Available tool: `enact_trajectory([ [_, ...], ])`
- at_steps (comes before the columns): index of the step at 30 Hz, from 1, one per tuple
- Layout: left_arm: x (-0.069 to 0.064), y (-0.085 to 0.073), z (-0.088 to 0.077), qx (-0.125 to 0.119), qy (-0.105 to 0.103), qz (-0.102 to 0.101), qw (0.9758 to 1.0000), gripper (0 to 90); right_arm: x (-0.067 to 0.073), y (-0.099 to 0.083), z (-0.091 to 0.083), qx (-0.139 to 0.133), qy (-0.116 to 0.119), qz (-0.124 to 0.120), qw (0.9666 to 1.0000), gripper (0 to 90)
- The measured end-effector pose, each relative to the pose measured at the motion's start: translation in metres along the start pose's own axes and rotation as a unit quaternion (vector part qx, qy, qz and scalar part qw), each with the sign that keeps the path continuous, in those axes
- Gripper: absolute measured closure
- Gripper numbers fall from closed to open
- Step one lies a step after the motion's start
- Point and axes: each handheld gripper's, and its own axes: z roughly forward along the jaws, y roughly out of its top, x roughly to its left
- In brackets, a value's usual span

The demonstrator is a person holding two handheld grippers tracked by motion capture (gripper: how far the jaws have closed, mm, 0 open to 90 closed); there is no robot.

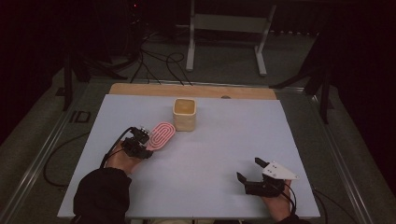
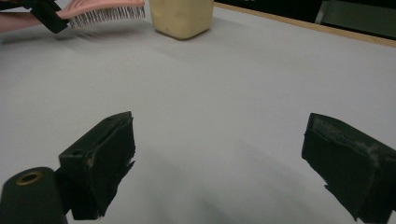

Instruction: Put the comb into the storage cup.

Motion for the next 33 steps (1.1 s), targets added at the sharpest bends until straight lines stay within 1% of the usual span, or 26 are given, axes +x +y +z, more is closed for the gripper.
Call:
enact_trajectory([
  [3, -0.001, -0.005, -0.005, -0.025, 0.002, -0.009, 0.9996, 69.9, 0.000, 0.000, 0.000, 0.000, -0.001, 0.003, 1.0000, 9.3],
  [5, -0.002, -0.009, -0.007, -0.047, 0.000, -0.019, 0.9987, 69.9, -0.001, 0.000, 0.000, 0.000, -0.001, 0.003, 1.0000, 9.3],
  [6, -0.002, -0.009, -0.007, -0.047, 0.000, -0.019, 0.9987, 69.9, -0.001, 0.000, 0.000, 0.000, -0.001, 0.003, 1.0000, 9.3],
  [7, -0.002, -0.013, -0.009, -0.061, 0.004, -0.024, 0.9978, 69.9, -0.001, 0.000, 0.000, 0.001, -0.001, 0.003, 1.0000, 9.3],
  [8, -0.002, -0.014, -0.009, -0.069, 0.006, -0.027, 0.9972, 69.9, 0.000, 0.000, 0.000, 0.002, -0.001, 0.002, 1.0000, 9.3],
  [10, -0.002, -0.017, -0.011, -0.080, 0.012, -0.030, 0.9963, 69.9, 0.000, -0.001, 0.000, 0.002, -0.001, 0.002, 1.0000, 9.3],
  [12, -0.001, -0.020, -0.013, -0.095, 0.010, -0.033, 0.9949, 69.9, 0.000, -0.001, 0.001, 0.003, -0.001, 0.002, 1.0000, 9.3],
  [13, -0.001, -0.022, -0.014, -0.101, 0.012, -0.033, 0.9943, 69.9, 0.000, -0.001, 0.001, 0.004, -0.001, 0.000, 1.0000, 9.3],
  [14, -0.001, -0.022, -0.014, -0.101, 0.012, -0.033, 0.9943, 69.9, 0.000, -0.001, 0.002, 0.004, -0.001, 0.000, 1.0000, 9.3],
  [15, -0.002, -0.024, -0.016, -0.113, 0.021, -0.030, 0.9929, 69.9, 0.001, -0.001, 0.002, 0.006, -0.001, -0.001, 1.0000, 9.3],
  [17, -0.002, -0.026, -0.019, -0.128, 0.018, -0.032, 0.9911, 69.9, 0.001, -0.002, 0.003, 0.007, -0.002, -0.001, 1.0000, 9.3],
  [19, -0.002, -0.026, -0.019, -0.128, 0.018, -0.032, 0.9911, 69.9, 0.001, -0.002, 0.003, 0.008, -0.002, -0.003, 1.0000, 9.3],
  [20, -0.003, -0.028, -0.023, -0.151, 0.014, -0.030, 0.9881, 69.9, 0.001, -0.003, 0.004, 0.011, -0.004, -0.002, 0.9999, 9.3],
  [22, -0.005, -0.028, -0.025, -0.162, 0.011, -0.022, 0.9865, 69.9, 0.001, -0.003, 0.005, 0.012, -0.003, -0.002, 0.9999, 9.3],
  [24, -0.007, -0.028, -0.028, -0.174, 0.018, -0.015, 0.9845, 69.9, 0.001, -0.003, 0.005, 0.012, -0.003, -0.002, 0.9999, 9.3],
  [25, -0.007, -0.028, -0.028, -0.174, 0.018, -0.015, 0.9845, 69.9, 0.001, -0.003, 0.005, 0.012, -0.003, -0.002, 0.9999, 9.3],
  [26, -0.010, -0.028, -0.032, -0.184, 0.018, -0.012, 0.9827, 69.9, 0.001, -0.003, 0.005, 0.013, -0.004, -0.001, 0.9999, 9.3],
  [27, -0.010, -0.028, -0.032, -0.184, 0.018, -0.012, 0.9827, 69.9, 0.001, -0.003, 0.005, 0.013, -0.004, -0.001, 0.9999, 9.3],
  [28, -0.013, -0.029, -0.035, -0.195, 0.019, -0.007, 0.9807, 69.9, 0.001, -0.003, 0.004, 0.011, -0.004, 0.000, 0.9999, 9.3],
  [29, -0.013, -0.029, -0.035, -0.195, 0.019, -0.007, 0.9807, 69.9, 0.001, -0.003, 0.004, 0.011, -0.004, 0.000, 0.9999, 9.3],
  [30, -0.015, -0.029, -0.038, -0.202, 0.022, -0.004, 0.9791, 69.9, 0.000, -0.002, 0.003, 0.010, -0.003, 0.002, 0.9999, 9.3],
  [31, -0.015, -0.029, -0.038, -0.202, 0.022, -0.004, 0.9791, 69.9, 0.000, -0.002, 0.003, 0.010, -0.003, 0.002, 0.9999, 9.3],
  [32, -0.018, -0.029, -0.042, -0.211, 0.028, 0.000, 0.9771, 69.9, 0.000, -0.002, 0.003, 0.008, 0.001, 0.007, 0.9999, 9.3],
  [33, -0.018, -0.029, -0.042, -0.211, 0.028, 0.000, 0.9771, 69.9, 0.000, -0.002, 0.003, 0.008, 0.001, 0.007, 0.9999, 9.3],
])
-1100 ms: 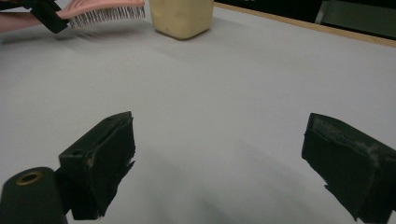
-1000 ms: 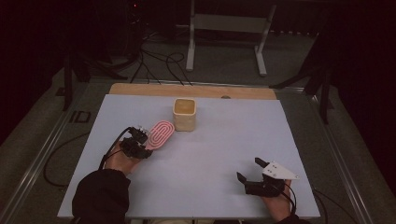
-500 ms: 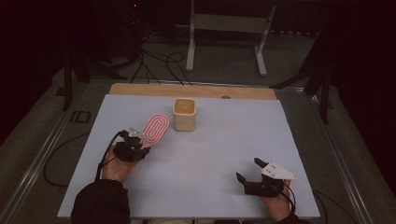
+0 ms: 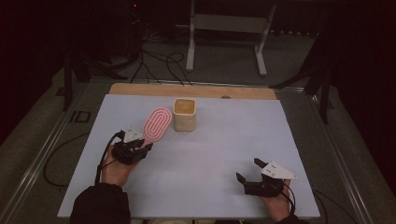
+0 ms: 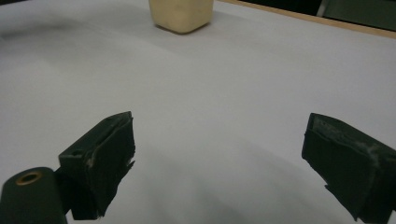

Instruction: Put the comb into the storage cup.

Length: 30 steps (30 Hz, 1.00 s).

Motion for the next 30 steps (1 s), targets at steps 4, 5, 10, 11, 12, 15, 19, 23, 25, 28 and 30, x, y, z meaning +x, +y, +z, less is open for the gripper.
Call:
enact_trajectory([
  [4, -0.004, 0.004, -0.007, -0.021, 0.004, 0.010, 0.9997, 69.9, 0.000, 0.000, 0.001, 0.002, 0.007, 0.002, 1.0000, 9.2],
  [5, -0.004, 0.005, -0.009, -0.025, 0.004, 0.014, 0.9996, 69.9, 0.000, 0.000, 0.001, 0.003, 0.011, 0.005, 0.9999, 9.2],
  [10, -0.010, 0.010, -0.012, -0.045, -0.002, 0.026, 0.9986, 69.9, -0.004, 0.001, 0.001, -0.002, 0.010, 0.019, 0.9998, 9.2],
  [11, -0.010, 0.010, -0.012, -0.045, -0.002, 0.026, 0.9986, 69.9, -0.004, 0.001, 0.001, -0.002, 0.010, 0.019, 0.9998, 9.2],
  [12, -0.013, 0.012, -0.010, -0.044, -0.005, 0.030, 0.9986, 69.8, -0.010, 0.001, -0.002, -0.007, 0.011, 0.038, 0.9992, 9.1],
  [15, -0.017, 0.014, -0.009, -0.046, -0.005, 0.037, 0.9982, 69.9, -0.015, 0.000, -0.004, -0.010, 0.014, 0.054, 0.9984, 9.0],
  [19, -0.026, 0.022, -0.008, -0.054, -0.011, 0.052, 0.9971, 69.9, -0.024, 0.004, -0.009, -0.024, 0.026, 0.089, 0.9954, 8.8],
  [23, -0.032, 0.029, -0.008, -0.061, -0.014, 0.062, 0.9961, 69.9, -0.027, 0.014, -0.012, -0.037, 0.033, 0.094, 0.9943, 8.9],
  [25, -0.035, 0.032, -0.008, -0.067, -0.016, 0.065, 0.9955, 69.8, -0.027, 0.020, -0.012, -0.041, 0.031, 0.090, 0.9946, 8.9],
  [28, -0.039, 0.036, -0.007, -0.074, -0.018, 0.073, 0.9945, 69.8, -0.027, 0.028, -0.009, -0.043, 0.034, 0.086, 0.9948, 8.9],
  [30, -0.041, 0.038, -0.007, -0.078, -0.020, 0.075, 0.9939, 69.8, -0.027, 0.033, -0.006, -0.044, 0.039, 0.085, 0.9947, 8.9],
])
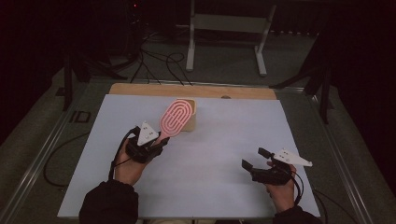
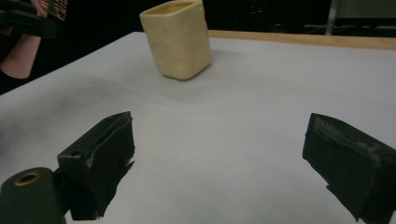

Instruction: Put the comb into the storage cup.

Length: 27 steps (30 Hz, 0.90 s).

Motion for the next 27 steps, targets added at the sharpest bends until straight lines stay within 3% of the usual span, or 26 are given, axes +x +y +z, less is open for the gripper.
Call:
enact_trajectory([
  [9, -0.009, 0.010, 0.003, -0.025, 0.000, 0.016, 0.9996, 69.9, 0.015, 0.020, 0.016, -0.001, 0.025, -0.024, 0.9994, 8.9],
  [16, -0.017, 0.017, 0.003, -0.050, 0.002, 0.026, 0.9984, 69.9, 0.025, 0.042, 0.028, -0.006, 0.053, -0.015, 0.9985, 8.9],
  [27, -0.029, 0.020, 0.004, -0.070, 0.006, 0.044, 0.9966, 69.9, 0.048, 0.075, 0.050, -0.006, 0.081, -0.037, 0.9960, 8.8],
])
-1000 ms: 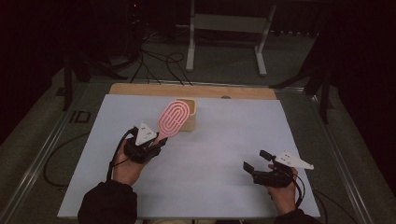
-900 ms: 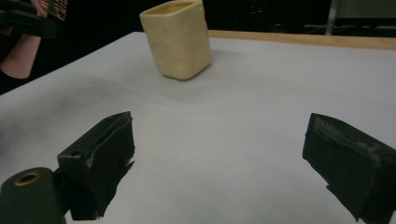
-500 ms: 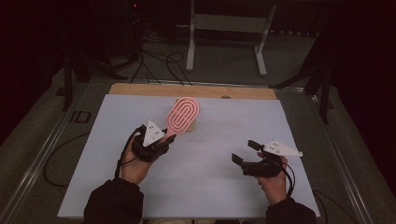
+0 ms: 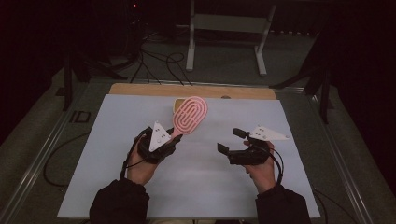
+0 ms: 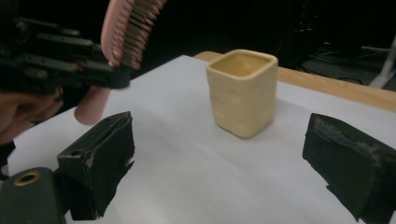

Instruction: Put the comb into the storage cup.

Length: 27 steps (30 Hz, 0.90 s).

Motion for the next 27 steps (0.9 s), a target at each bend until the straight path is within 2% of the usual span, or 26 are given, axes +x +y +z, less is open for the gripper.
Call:
enact_trajectory([
  [8, -0.007, -0.002, 0.004, 0.000, 0.001, 0.012, 0.9999, 69.8, 0.009, 0.017, 0.017, -0.002, 0.013, 0.004, 0.9999, 8.4],
  [15, -0.013, -0.006, 0.005, -0.012, 0.015, 0.021, 0.9996, 69.9, 0.015, 0.028, 0.026, -0.009, 0.024, 0.010, 0.9996, 8.2],
  [20, -0.017, -0.006, 0.007, -0.015, 0.010, 0.024, 0.9995, 69.8, 0.018, 0.033, 0.034, -0.005, 0.034, 0.006, 0.9994, 8.2],
  [27, -0.023, -0.007, 0.007, -0.026, 0.015, 0.030, 0.9991, 69.8, 0.024, 0.037, 0.043, -0.004, 0.044, 0.002, 0.9990, 8.2],
])
